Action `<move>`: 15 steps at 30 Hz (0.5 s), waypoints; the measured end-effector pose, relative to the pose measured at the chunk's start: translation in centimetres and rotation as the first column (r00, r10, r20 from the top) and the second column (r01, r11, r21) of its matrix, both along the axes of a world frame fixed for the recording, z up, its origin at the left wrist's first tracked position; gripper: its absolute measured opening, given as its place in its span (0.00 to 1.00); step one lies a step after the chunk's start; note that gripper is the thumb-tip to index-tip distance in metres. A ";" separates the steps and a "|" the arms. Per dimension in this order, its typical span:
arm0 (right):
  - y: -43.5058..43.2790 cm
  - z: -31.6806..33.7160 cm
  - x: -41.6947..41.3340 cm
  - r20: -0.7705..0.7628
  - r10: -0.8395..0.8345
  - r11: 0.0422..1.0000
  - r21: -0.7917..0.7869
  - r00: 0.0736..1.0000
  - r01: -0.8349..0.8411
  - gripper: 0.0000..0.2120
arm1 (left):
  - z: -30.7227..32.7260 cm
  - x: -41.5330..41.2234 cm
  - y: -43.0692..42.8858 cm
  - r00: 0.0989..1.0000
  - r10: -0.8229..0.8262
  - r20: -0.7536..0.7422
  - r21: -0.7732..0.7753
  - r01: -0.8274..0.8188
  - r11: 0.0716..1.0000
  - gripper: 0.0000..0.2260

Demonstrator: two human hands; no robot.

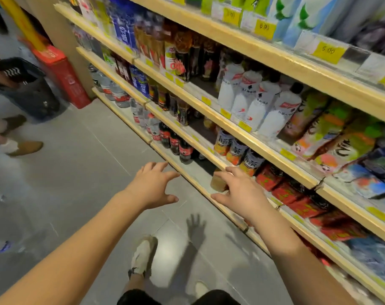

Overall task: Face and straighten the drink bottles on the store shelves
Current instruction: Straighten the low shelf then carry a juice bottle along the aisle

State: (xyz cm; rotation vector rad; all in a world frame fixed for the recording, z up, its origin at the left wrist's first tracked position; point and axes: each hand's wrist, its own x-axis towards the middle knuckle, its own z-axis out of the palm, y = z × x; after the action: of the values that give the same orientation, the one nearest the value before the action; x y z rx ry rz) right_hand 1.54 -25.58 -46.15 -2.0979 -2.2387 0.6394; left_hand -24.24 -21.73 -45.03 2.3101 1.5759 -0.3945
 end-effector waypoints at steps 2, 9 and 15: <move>1.1 -0.7 -1.5 0.009 -0.088 0.996 0.014 0.996 0.088 0.34 | -0.8 -1.0 3.4 0.997 -0.082 -0.005 -0.024 0.082 0.996 0.36; 2.9 -1.3 -6.2 -0.042 -0.419 0.908 -0.023 0.907 0.418 0.32 | -1.7 -2.1 12.6 0.936 -0.353 0.002 -0.078 0.352 0.933 0.37; 2.7 -0.9 -6.5 -0.080 -0.555 0.829 0.020 0.828 0.558 0.30 | -2.3 0.2 16.4 0.859 -0.511 0.024 -0.113 0.510 0.853 0.37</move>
State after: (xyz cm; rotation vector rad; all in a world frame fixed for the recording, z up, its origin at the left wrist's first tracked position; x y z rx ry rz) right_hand -4.95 -22.87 -47.06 -2.4810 -1.4520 0.5967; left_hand -24.03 -5.34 -47.31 2.6108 0.8818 -0.5973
